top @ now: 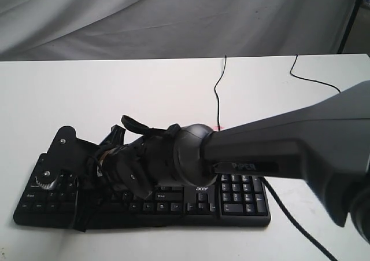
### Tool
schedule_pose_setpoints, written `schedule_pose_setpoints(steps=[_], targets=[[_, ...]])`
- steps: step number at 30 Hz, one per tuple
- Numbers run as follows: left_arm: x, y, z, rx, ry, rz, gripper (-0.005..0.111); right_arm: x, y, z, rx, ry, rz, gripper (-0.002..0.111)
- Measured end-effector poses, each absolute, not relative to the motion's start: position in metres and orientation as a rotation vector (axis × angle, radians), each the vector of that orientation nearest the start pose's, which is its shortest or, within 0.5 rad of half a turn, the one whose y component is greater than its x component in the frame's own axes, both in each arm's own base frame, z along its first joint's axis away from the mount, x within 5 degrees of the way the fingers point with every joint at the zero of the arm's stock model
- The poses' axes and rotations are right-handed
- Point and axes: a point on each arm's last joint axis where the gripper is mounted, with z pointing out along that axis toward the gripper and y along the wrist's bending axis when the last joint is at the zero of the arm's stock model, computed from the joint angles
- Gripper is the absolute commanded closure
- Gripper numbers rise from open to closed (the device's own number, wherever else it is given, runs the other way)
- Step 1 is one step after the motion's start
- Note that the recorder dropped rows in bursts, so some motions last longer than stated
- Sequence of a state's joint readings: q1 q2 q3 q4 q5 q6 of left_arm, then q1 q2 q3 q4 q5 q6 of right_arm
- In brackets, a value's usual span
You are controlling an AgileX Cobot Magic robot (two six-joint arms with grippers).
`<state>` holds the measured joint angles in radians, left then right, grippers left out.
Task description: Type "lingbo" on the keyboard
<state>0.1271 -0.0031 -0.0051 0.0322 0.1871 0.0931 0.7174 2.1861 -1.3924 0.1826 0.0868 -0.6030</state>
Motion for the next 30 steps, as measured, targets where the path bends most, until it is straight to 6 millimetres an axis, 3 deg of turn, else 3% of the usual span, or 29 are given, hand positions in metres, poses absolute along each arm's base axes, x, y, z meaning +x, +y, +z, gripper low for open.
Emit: schedule_pose_setpoints(steps=[30], targets=[[0.055, 0.008, 0.198, -0.007, 1.666, 0.196, 0.106, 0.352, 0.301, 0.105, -1.298, 2.027, 0.148, 0.108]])
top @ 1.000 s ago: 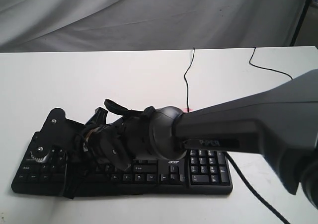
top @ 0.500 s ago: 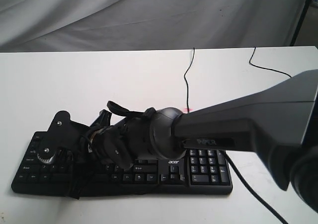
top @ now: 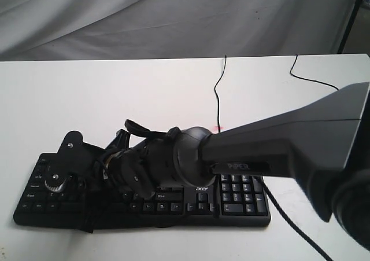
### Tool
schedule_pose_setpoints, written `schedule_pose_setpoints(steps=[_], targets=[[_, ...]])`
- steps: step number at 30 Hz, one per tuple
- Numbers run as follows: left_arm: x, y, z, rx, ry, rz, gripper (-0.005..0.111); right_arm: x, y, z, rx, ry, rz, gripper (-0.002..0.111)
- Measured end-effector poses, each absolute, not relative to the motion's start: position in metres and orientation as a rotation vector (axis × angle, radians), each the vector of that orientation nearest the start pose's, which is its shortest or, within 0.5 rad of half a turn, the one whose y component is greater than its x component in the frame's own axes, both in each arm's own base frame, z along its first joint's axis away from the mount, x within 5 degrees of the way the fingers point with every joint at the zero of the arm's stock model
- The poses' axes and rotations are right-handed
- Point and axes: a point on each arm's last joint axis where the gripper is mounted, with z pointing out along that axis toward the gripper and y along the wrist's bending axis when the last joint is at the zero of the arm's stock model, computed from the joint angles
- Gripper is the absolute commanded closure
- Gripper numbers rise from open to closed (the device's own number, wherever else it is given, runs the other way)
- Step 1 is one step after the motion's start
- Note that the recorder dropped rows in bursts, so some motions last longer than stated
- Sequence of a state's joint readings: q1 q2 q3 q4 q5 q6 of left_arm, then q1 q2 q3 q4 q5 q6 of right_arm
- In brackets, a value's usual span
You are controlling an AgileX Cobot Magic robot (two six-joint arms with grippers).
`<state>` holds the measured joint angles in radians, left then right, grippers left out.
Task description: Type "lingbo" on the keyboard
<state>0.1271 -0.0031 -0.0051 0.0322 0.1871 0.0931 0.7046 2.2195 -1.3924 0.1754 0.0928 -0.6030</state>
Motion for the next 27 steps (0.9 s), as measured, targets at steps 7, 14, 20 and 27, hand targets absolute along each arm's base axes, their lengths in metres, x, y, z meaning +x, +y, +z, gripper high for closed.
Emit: schedule_pose_setpoints(steps=[7, 14, 20, 27], targets=[[0.055, 0.008, 0.198, -0.007, 1.666, 0.196, 0.106, 0.353, 0.302, 0.104, -1.293, 2.021, 0.147, 0.108], [0.055, 0.008, 0.198, -0.007, 1.666, 0.196, 0.106, 0.351, 0.301, 0.114, -1.297, 2.022, 0.152, 0.108], [0.055, 0.008, 0.198, -0.007, 1.666, 0.196, 0.106, 0.35, 0.3, 0.134, -1.289, 2.003, 0.16, 0.108], [0.055, 0.008, 0.198, -0.007, 1.666, 0.196, 0.106, 0.341, 0.293, 0.134, -1.3, 2.021, 0.158, 0.108]])
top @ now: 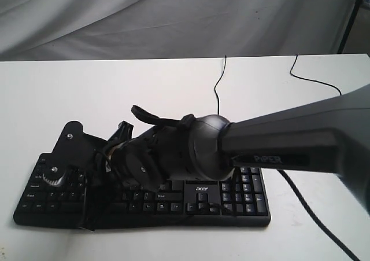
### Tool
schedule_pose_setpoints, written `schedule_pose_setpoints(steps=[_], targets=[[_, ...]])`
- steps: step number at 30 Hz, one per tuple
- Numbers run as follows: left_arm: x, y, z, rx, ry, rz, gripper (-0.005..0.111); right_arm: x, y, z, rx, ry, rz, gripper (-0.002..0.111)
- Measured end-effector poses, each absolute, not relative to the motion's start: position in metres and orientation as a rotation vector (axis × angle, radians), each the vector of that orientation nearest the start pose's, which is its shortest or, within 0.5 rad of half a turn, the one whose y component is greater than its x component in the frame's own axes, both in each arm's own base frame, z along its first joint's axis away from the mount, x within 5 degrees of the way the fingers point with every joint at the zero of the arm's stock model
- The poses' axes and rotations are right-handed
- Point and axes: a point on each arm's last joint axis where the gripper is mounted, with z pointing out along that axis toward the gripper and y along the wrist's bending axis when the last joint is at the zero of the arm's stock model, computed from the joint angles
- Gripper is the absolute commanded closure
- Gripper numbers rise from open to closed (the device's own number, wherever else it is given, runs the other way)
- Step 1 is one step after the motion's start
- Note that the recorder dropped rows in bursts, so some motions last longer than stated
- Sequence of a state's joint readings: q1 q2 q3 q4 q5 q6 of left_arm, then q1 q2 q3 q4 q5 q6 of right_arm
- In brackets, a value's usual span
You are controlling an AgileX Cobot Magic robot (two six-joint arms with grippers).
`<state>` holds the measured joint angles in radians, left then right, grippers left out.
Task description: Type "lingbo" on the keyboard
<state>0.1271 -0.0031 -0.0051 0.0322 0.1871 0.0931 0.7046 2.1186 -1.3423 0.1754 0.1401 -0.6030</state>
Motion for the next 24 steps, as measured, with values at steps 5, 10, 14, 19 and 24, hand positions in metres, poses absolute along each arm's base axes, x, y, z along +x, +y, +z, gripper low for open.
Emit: schedule_pose_setpoints(steps=[5, 10, 14, 19, 24], targets=[[0.055, 0.008, 0.198, -0.007, 1.666, 0.196, 0.106, 0.334, 0.292, 0.13, -1.312, 2.023, 0.157, 0.108], [0.055, 0.008, 0.198, -0.007, 1.666, 0.196, 0.106, 0.333, 0.295, 0.131, -1.298, 2.003, 0.162, 0.108], [0.055, 0.008, 0.198, -0.007, 1.666, 0.196, 0.106, 0.333, 0.298, 0.122, -1.305, 2.005, 0.161, 0.108], [0.055, 0.008, 0.198, -0.007, 1.666, 0.196, 0.106, 0.332, 0.298, 0.121, -1.307, 2.007, 0.163, 0.108], [0.055, 0.008, 0.198, -0.007, 1.666, 0.196, 0.106, 0.332, 0.298, 0.121, -1.305, 2.006, 0.163, 0.108]])
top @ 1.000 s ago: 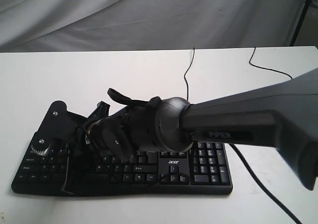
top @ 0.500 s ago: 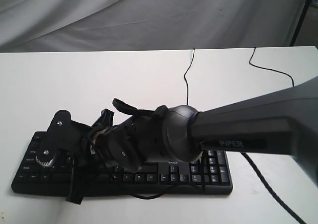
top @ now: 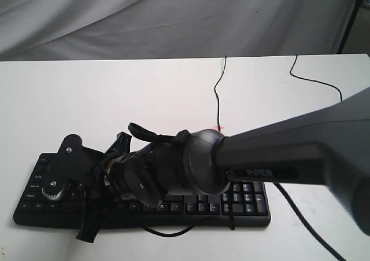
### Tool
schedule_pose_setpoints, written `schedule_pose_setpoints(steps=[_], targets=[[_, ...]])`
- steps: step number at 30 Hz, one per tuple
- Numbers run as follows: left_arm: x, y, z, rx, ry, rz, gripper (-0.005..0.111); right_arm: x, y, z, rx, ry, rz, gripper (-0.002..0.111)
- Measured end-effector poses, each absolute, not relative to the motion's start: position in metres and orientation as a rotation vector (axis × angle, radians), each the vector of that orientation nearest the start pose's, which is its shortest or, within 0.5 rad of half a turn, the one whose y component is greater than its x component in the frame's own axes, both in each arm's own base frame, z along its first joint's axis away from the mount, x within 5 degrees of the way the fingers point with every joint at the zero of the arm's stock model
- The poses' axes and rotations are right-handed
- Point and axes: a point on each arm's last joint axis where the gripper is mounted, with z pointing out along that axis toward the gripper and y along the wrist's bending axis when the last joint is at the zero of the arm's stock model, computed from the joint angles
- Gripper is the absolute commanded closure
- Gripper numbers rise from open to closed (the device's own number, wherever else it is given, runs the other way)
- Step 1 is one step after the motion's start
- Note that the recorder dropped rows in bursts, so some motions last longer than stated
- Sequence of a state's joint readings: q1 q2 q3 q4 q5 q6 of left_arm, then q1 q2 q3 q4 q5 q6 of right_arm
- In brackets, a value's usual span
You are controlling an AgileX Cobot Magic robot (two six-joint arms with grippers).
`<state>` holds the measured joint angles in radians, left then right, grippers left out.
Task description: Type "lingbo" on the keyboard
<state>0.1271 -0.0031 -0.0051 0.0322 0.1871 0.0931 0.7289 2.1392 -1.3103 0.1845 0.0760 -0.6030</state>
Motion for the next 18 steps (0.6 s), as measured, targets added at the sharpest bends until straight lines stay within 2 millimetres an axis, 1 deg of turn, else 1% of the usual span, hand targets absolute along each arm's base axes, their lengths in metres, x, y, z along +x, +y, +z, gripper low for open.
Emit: schedule_pose_setpoints(steps=[6, 12, 18], targets=[[0.055, 0.008, 0.198, -0.007, 1.666, 0.196, 0.106, 0.332, 0.298, 0.121, -1.303, 2.007, 0.164, 0.108], [0.055, 0.008, 0.198, -0.007, 1.666, 0.196, 0.106, 0.332, 0.298, 0.106, -1.305, 2.042, 0.166, 0.108], [0.055, 0.008, 0.198, -0.007, 1.666, 0.196, 0.106, 0.332, 0.298, 0.106, -1.299, 2.043, 0.168, 0.108]])
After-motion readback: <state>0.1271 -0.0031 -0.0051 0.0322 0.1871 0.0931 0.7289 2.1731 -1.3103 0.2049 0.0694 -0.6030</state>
